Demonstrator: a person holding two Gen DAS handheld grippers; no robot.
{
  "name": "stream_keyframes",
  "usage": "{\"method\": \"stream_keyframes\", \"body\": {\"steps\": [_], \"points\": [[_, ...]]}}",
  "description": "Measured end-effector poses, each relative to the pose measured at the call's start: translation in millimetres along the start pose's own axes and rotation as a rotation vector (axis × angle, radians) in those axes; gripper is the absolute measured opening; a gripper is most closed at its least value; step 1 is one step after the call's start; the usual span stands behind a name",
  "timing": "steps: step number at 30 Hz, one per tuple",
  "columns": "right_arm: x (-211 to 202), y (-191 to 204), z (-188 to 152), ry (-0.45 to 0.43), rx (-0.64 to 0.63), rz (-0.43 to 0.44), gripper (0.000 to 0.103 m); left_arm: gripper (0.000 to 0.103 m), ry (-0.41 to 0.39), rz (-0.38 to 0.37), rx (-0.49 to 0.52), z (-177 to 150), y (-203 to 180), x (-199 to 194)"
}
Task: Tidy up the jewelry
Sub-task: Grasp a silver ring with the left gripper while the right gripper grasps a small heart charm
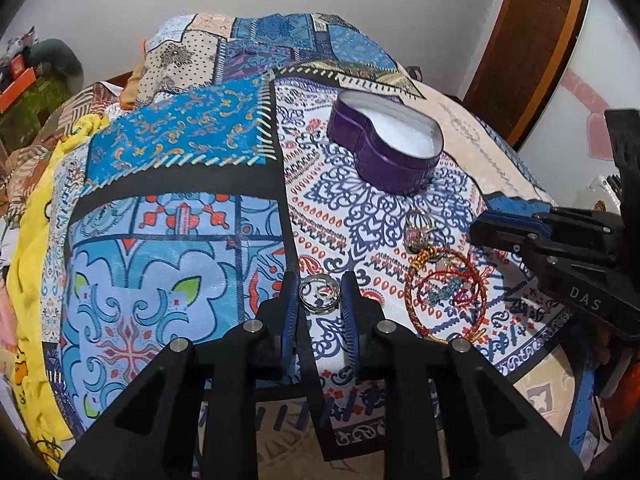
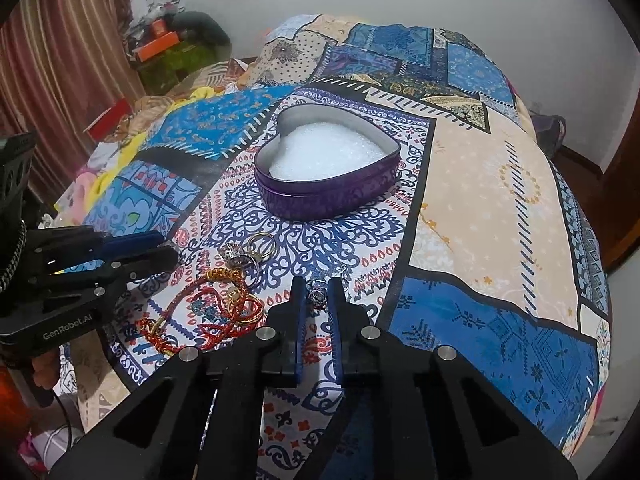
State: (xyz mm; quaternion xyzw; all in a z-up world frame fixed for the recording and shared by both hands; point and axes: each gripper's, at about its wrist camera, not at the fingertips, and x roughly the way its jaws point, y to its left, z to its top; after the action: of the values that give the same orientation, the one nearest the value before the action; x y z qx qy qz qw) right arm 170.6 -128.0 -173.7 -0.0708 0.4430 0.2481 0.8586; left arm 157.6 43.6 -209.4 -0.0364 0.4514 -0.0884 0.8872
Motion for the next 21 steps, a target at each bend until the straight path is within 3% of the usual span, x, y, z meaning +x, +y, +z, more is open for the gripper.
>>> {"method": "stream_keyframes", "body": {"steps": [21], "points": [[-54.2,3.6,33.9,-0.192,-0.019,-0.053,0.01,0.021,-0.171,0.029,0.045,41.5,-12.0,-49.0]]}}
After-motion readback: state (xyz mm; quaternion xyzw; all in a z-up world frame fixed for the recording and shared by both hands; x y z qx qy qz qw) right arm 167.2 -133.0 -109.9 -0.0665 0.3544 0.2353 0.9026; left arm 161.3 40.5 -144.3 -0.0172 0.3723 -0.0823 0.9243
